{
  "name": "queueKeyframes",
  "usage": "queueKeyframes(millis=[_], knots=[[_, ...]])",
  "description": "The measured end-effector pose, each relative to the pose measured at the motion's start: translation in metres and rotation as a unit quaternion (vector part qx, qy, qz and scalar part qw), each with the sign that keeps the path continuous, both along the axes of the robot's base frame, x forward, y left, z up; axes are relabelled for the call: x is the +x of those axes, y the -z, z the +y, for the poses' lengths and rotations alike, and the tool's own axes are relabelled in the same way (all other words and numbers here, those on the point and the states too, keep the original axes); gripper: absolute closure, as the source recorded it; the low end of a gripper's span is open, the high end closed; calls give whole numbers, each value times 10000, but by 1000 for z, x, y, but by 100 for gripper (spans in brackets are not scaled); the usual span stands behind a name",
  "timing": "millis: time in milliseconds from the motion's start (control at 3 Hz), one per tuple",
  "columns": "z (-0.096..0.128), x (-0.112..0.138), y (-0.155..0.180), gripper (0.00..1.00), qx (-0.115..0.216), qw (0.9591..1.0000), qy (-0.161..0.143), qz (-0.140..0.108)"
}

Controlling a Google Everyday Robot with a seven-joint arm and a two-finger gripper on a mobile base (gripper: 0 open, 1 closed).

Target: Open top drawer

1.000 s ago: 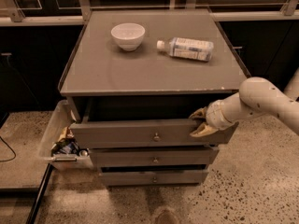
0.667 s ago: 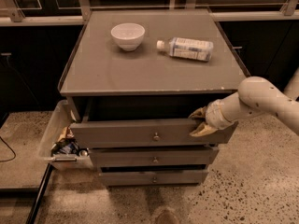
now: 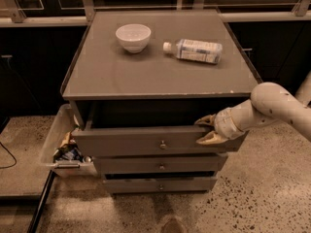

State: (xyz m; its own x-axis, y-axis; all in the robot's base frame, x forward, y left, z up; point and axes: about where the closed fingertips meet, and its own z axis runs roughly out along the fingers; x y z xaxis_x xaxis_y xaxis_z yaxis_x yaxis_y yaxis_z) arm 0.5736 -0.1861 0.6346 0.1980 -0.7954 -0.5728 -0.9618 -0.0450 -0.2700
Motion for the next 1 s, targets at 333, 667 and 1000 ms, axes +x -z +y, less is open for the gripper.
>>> queueKeyframes(millis=[333,667,1000], knots=[[-1,-20,-4,89,84,9999,-92,33],[1,-38,-10,100,123,9997,-210,6],[2,-43,-11,90,132,9996,-239,0]])
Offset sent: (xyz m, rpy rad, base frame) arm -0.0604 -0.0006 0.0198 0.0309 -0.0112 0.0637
